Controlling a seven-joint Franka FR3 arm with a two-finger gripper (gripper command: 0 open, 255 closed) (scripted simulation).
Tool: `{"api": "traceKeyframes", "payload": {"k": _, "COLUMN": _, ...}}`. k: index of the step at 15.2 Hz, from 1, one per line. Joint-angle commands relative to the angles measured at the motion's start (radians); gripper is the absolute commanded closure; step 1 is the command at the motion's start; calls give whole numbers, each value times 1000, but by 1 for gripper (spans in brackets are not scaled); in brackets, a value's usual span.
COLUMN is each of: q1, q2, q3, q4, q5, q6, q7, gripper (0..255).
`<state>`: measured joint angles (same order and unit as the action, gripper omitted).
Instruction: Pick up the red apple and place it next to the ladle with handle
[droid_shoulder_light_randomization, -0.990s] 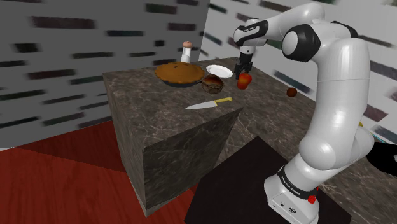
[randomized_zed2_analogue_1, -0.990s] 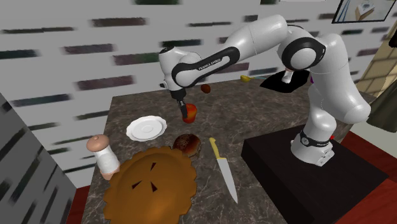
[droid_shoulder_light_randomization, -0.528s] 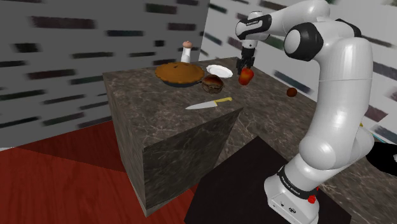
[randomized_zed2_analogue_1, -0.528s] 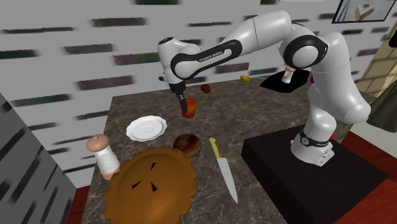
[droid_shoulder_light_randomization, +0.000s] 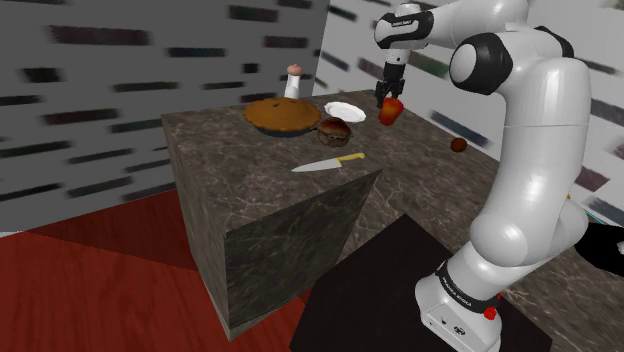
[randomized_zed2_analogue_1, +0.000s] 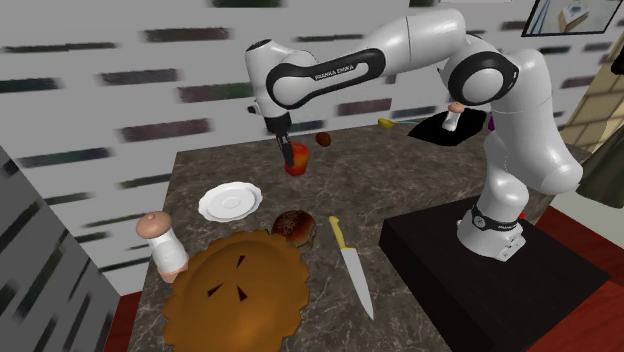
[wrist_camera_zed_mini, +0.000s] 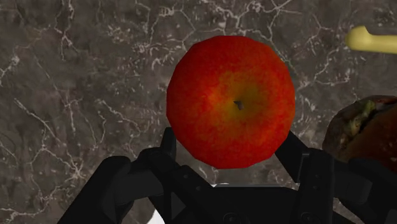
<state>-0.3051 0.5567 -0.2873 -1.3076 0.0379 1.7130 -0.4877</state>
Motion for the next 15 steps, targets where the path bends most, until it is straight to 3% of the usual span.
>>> {"api": "traceKeyframes", "payload": {"k": 1, "q1": -2, "q2": -2, "q3": -1, "q4": 24, "q5": -1, "q6": -26, "q7": -2, "gripper": 255}}
{"api": "traceKeyframes", "payload": {"k": 15, "q1": -21, "q2": 18, "q3": -4, "q4": 246, "q5": 3, "q6": -227, "q7": -13, "gripper": 255}}
